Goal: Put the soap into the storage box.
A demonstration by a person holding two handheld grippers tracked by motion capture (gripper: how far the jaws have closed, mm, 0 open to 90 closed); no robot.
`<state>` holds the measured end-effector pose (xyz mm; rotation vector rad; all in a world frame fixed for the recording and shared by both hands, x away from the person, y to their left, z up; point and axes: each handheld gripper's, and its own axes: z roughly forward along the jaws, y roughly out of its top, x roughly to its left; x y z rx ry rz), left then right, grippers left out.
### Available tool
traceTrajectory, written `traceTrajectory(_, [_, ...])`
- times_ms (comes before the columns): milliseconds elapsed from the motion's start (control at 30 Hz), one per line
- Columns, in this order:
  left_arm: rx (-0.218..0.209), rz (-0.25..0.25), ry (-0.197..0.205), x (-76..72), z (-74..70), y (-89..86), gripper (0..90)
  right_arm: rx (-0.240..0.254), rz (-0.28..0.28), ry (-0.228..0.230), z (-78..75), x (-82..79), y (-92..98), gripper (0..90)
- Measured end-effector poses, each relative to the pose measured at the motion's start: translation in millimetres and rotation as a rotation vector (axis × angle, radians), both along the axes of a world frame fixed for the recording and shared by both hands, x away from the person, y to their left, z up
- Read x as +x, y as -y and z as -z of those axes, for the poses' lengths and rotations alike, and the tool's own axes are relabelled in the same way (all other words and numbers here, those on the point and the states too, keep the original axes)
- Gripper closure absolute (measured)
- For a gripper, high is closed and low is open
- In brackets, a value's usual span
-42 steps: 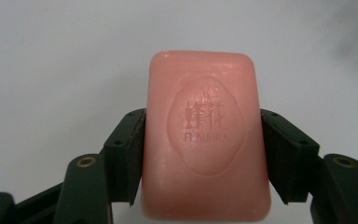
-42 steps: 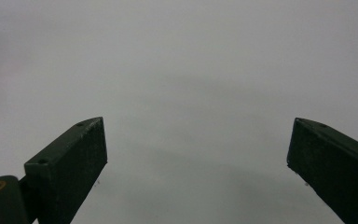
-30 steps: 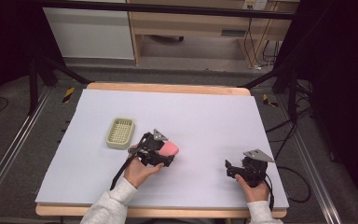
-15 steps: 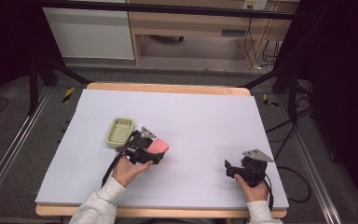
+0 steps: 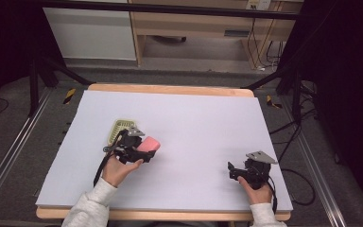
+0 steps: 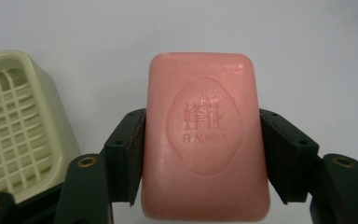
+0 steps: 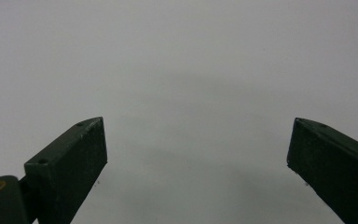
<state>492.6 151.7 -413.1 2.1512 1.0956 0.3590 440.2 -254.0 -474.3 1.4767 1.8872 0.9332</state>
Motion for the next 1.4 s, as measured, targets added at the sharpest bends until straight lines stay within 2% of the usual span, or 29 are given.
traceTrajectory(300, [-0.020, -0.057, 0.008, 9.0, -3.9, -19.1, 37.4, -0.002, -0.005, 0.002, -0.5, -0.3, -0.8, 5.1])
traceTrajectory(567, [-0.037, -0.089, 0.024, 14.6, -10.8, -31.0, 37.4, -0.002, -0.008, 0.002, -0.6, 0.0, -1.7, 5.1])
traceTrajectory(767, [-0.050, -0.118, 0.029, 20.3, -13.0, -38.4, 37.4, 0.002, -0.008, 0.002, -0.7, 0.5, -2.3, 5.1])
traceTrajectory(1167, [-0.044, -0.153, 0.022, 32.3, -12.0, -45.7, 37.4, -0.002, -0.007, 0.001, -0.6, 1.9, -3.2, 5.1])
traceTrajectory(1400, [-0.066, -0.191, 0.033, 42.2, -17.5, -56.4, 37.4, -0.003, -0.004, -0.004, 0.1, 2.8, -3.1, 5.1])
